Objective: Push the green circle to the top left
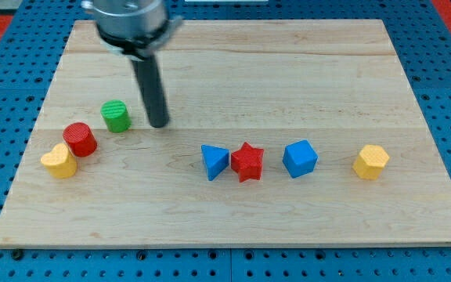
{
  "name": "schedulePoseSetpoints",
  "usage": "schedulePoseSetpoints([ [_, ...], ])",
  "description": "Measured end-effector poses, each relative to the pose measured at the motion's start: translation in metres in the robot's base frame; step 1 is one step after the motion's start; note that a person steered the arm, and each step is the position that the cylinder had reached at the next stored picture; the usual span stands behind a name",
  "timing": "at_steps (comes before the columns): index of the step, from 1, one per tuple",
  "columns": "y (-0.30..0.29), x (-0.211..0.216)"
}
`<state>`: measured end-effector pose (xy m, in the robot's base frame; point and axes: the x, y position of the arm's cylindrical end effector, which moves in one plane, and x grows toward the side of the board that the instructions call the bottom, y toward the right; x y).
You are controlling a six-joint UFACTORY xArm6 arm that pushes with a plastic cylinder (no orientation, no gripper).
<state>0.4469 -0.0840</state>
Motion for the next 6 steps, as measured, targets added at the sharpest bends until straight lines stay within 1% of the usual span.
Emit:
schedulePoseSetpoints([
  [1,-0.032,0.012],
  [2,-0.092,-0.037],
  [3,-0.132,-0.062],
  [4,-0.114,-0.028],
  [5,-0.180,-0.057],
  [6,-0.174,-0.108],
])
